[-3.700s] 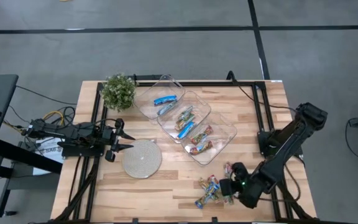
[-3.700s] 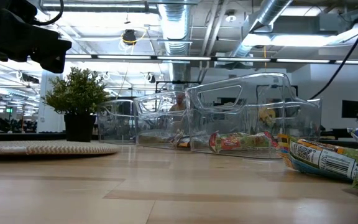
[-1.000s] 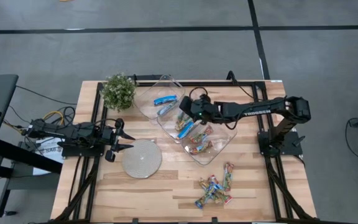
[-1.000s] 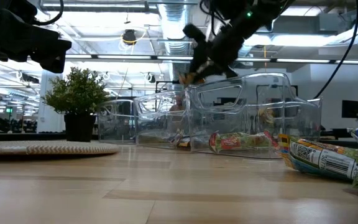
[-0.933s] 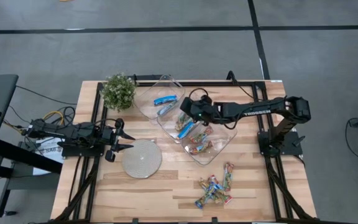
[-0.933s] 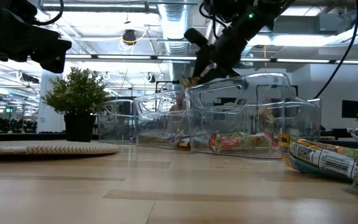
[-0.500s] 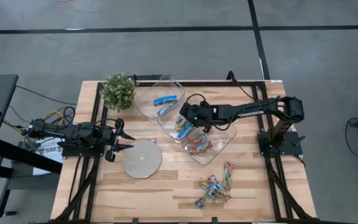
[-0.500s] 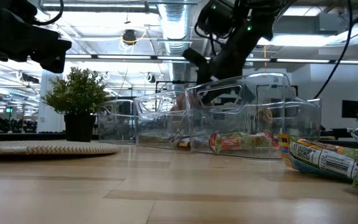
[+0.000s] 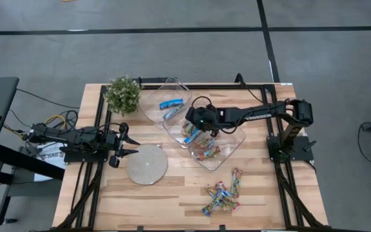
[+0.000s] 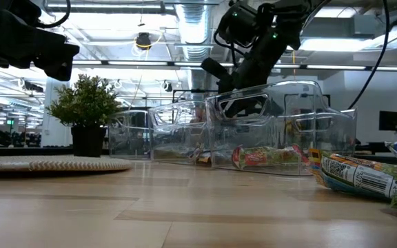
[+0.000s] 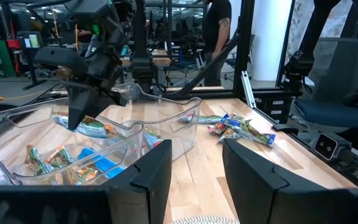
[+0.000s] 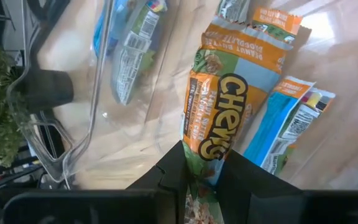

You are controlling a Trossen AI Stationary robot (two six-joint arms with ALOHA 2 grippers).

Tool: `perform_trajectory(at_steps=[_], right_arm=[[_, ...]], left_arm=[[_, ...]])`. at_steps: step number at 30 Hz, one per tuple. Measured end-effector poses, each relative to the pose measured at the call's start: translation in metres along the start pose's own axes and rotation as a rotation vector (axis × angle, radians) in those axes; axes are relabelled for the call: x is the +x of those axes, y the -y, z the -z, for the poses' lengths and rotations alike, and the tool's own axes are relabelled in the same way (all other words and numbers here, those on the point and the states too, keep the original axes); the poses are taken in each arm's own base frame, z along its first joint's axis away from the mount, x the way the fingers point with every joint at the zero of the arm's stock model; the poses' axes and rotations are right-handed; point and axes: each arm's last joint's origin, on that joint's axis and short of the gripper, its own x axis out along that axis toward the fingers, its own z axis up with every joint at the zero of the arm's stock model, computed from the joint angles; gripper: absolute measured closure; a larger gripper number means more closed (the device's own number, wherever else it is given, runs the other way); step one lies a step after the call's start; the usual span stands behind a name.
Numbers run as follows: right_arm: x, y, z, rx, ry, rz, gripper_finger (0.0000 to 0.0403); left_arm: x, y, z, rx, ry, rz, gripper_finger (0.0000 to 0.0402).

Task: Pick and place Granola Bars by type
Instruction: Put the yellow granola bar into the middle transparent bin, then put the red granola bar into the bottom transparent bin

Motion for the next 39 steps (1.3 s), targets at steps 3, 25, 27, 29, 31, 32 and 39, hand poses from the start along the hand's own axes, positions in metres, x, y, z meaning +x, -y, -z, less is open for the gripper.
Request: perform_trajectory(at_steps=[3,25,27,29,31,32,39], right_arm=[[0.0,0.0,0.0,0.001,0.003,-0.002,0.034],[-0.001,-0.001,0.003,0.006,0.011,-0.015,0.0278],[-0.001,-0.003,0.004,-0.04,0.003,-0.043,0.0278],[-0.002,-0.006,0.006,-0.077,-0.012,-0.073,0.0278],[-0.006,-0.009,0.008,-0.109,-0.019,-0.095,0.0278],[-0.007,-0.01,0.009,-0.122,-0.022,-0.114,0.0278],[-0.025,-0.013,0.016,-0.281,-0.03,-0.153,0.0278]], left_arm=[[0.0,0.0,0.0,0.0,0.0,0.0,0.0264],[0.0,0.0,0.0,0.0,0.0,0.0,0.0264],[0.0,0.0,0.0,0.0,0.0,0.0,0.0264],[0.0,0.0,0.0,0.0,0.0,0.0,0.0264],[0.0,0.0,0.0,0.0,0.0,0.0,0.0264],[0.0,0.0,0.0,0.0,0.0,0.0,0.0264],[0.0,0.0,0.0,0.0,0.0,0.0,0.0264]])
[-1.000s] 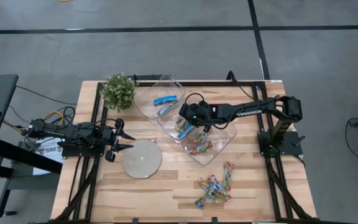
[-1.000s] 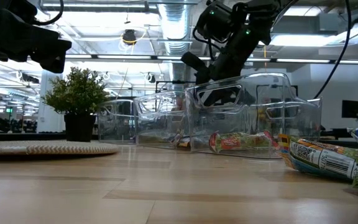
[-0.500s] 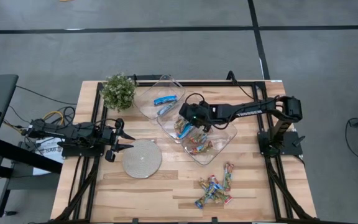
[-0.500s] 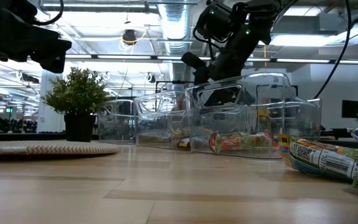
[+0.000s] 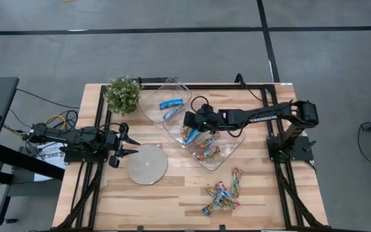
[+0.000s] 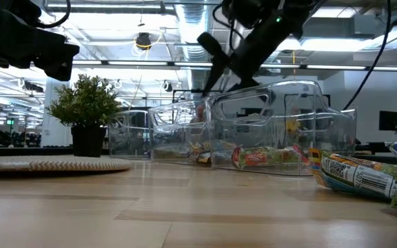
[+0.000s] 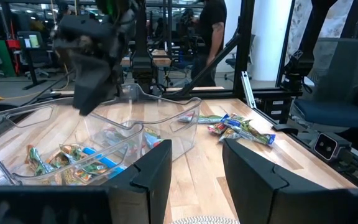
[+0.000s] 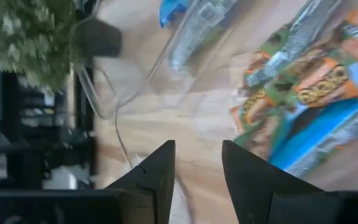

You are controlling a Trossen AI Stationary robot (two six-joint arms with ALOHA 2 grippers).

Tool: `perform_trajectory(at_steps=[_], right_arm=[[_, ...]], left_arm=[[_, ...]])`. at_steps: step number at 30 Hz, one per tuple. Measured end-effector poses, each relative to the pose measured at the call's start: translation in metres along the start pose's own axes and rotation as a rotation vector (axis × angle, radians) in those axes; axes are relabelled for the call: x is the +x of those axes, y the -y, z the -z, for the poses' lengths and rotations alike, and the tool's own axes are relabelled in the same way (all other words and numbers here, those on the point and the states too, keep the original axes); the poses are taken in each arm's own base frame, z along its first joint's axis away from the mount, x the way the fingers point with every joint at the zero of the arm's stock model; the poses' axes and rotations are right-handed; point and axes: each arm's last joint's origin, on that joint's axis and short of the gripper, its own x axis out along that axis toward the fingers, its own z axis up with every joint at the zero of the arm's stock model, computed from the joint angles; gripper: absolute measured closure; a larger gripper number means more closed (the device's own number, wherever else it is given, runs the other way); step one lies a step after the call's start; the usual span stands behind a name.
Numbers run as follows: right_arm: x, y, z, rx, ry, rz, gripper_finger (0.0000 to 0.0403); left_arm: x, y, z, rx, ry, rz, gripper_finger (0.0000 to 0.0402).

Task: Pick and place Granola Bars by type
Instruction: Put the red granola bar into the bottom transparent bin

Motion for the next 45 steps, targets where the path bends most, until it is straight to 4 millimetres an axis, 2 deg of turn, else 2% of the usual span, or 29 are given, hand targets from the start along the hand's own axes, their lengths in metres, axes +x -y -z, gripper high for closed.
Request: perform_trajectory(at_steps=[12,19,23,32,35,40,45], right_arm=[[-0.065,-0.013,0.025,-0.361,-0.069,-0.076,0.0278],[-0.103,-0.017,0.053,-0.568,-0.136,-0.181,0.0278],[-0.121,-0.014,0.074,-0.626,-0.199,-0.217,0.0278],[-0.157,0.012,0.132,-0.76,-0.39,-0.173,0.0278],[-0.168,0.023,0.149,-0.753,-0.449,-0.133,0.0278],[-0.185,0.041,0.167,-0.709,-0.511,-0.044,0.0278],[-0.195,0.064,0.172,-0.7,-0.515,0.13,0.0278]], left_arm=[[0.0,0.0,0.0,0.0,0.0,0.0,0.0264],[0.0,0.0,0.0,0.0,0.0,0.0,0.0264],[0.0,0.0,0.0,0.0,0.0,0.0,0.0264],[0.0,0.0,0.0,0.0,0.0,0.0,0.0264],[0.0,0.0,0.0,0.0,0.0,0.0,0.0264],[0.0,0.0,0.0,0.0,0.0,0.0,0.0264],[0.0,0.0,0.0,0.0,0.0,0.0,0.0264]])
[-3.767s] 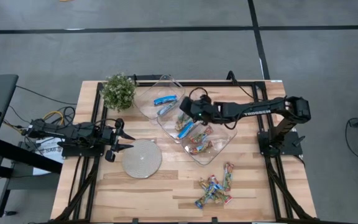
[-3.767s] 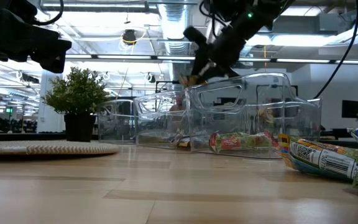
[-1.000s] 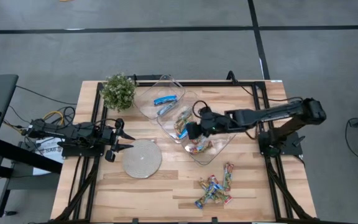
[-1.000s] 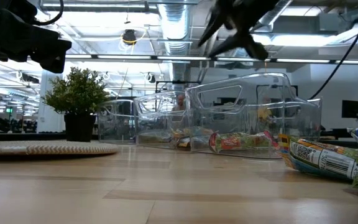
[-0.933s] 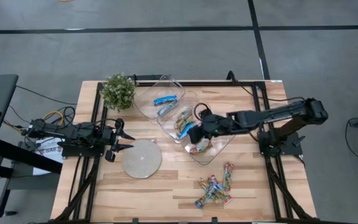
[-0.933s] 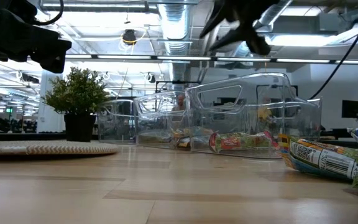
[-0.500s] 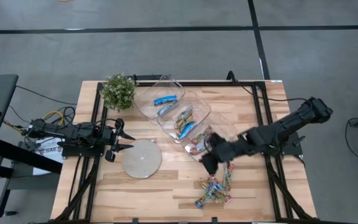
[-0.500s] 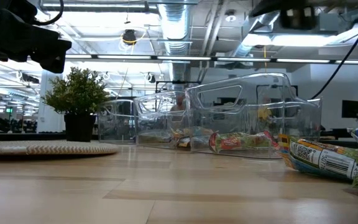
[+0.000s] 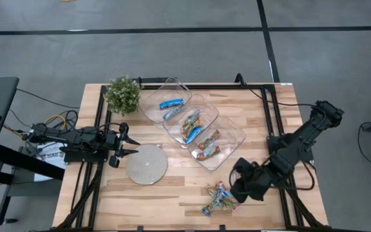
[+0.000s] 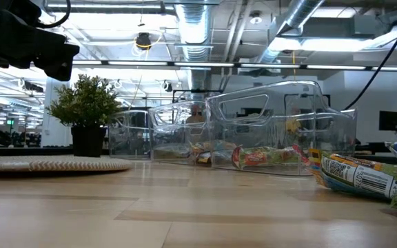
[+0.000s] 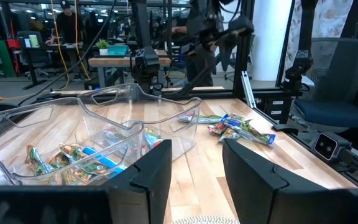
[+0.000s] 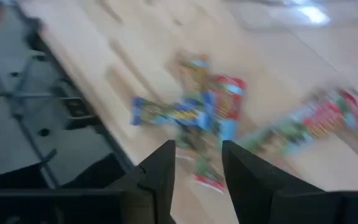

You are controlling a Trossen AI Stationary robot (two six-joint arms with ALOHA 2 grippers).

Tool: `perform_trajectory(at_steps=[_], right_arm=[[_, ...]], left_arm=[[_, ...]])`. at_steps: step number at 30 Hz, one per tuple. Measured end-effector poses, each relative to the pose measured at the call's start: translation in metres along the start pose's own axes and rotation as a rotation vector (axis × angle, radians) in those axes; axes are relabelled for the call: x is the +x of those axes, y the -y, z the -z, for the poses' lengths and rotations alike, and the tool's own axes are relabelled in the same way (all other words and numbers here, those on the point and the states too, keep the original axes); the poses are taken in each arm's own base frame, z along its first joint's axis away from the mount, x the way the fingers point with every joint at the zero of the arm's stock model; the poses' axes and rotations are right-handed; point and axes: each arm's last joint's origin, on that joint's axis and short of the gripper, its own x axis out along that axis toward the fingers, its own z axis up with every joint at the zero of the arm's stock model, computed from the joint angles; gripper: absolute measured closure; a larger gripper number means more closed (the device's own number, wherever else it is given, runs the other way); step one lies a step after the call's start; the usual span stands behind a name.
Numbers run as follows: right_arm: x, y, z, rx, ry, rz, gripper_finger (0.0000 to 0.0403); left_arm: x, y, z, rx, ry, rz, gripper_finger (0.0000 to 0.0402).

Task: Pick and place Granola Bars by type
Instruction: Put the red granola bar into the bottom transparent bin

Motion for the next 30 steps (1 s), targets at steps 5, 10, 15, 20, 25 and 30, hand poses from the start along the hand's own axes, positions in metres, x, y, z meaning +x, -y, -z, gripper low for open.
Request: perform_trajectory(at_steps=[5,10,15,20,25,30], right_arm=[[0.007,0.011,0.008,0.064,-0.008,0.161,0.0278],[0.029,0.023,0.007,0.181,0.014,0.25,0.0278],[0.059,0.026,0.008,0.234,0.01,0.197,0.0278],[0.074,0.032,0.012,0.193,-0.022,0.202,0.0272],[0.071,0.034,0.012,0.158,-0.023,0.211,0.024],[0.071,0.037,0.011,0.201,-0.017,0.24,0.019]], left_arm=[[0.0,0.0,0.0,0.0,0.0,0.0,0.0264],[0.0,0.0,0.0,0.0,0.0,0.0,0.0264],[0.0,0.0,0.0,0.0,0.0,0.0,0.0264],[0.0,0.0,0.0,0.0,0.0,0.0,0.0264],[0.0,0.0,0.0,0.0,0.0,0.0,0.0264],[0.0,0.0,0.0,0.0,0.0,0.0,0.0264]])
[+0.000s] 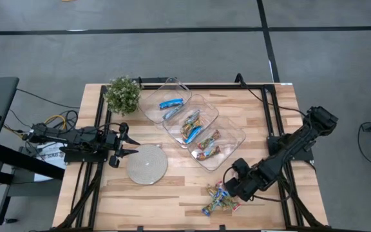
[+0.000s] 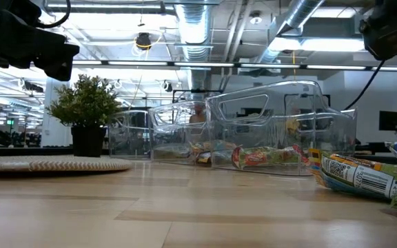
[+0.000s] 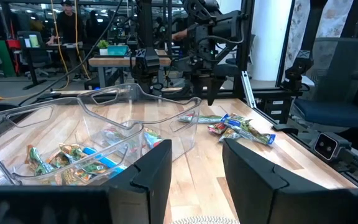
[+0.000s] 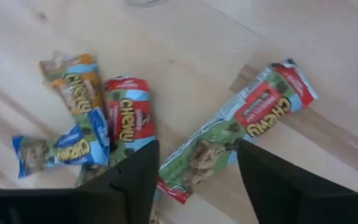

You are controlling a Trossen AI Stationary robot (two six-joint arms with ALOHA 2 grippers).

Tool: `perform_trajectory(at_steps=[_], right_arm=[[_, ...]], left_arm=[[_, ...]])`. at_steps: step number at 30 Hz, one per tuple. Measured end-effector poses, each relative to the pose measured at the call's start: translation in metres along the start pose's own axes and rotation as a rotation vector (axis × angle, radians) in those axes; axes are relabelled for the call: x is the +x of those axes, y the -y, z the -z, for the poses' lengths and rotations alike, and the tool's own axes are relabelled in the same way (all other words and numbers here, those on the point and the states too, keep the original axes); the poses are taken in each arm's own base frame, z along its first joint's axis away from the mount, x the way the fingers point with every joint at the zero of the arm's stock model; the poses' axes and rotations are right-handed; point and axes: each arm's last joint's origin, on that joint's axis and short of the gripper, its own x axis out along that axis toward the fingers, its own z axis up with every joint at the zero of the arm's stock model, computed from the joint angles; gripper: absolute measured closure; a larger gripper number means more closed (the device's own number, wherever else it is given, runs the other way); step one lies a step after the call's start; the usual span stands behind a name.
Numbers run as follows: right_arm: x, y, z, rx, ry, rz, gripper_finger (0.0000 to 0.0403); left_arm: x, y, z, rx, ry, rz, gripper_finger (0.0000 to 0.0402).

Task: Pick and place Granola Bars by type
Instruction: Put the red granola bar into the bottom transparent bin

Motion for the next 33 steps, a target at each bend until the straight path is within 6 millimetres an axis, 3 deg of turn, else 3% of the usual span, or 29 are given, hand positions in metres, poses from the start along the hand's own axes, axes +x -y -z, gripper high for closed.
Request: perform_trajectory(at_steps=[6,16,25,33], right_arm=[[0.006,0.008,-0.002,0.15,0.01,0.042,0.0156],[0.014,0.015,0.004,0.291,0.031,0.133,0.0154],[0.048,0.007,0.013,0.366,-0.016,0.19,0.0154],[0.058,0.007,0.012,0.37,-0.025,0.232,0.0155]], left_arm=[[0.0,0.0,0.0,0.0,0.0,0.0,0.0264],[0.0,0.0,0.0,0.0,0.0,0.0,0.0264],[0.0,0.0,0.0,0.0,0.0,0.001,0.0264],[0.0,0.0,0.0,0.0,0.0,0.002,0.0264]])
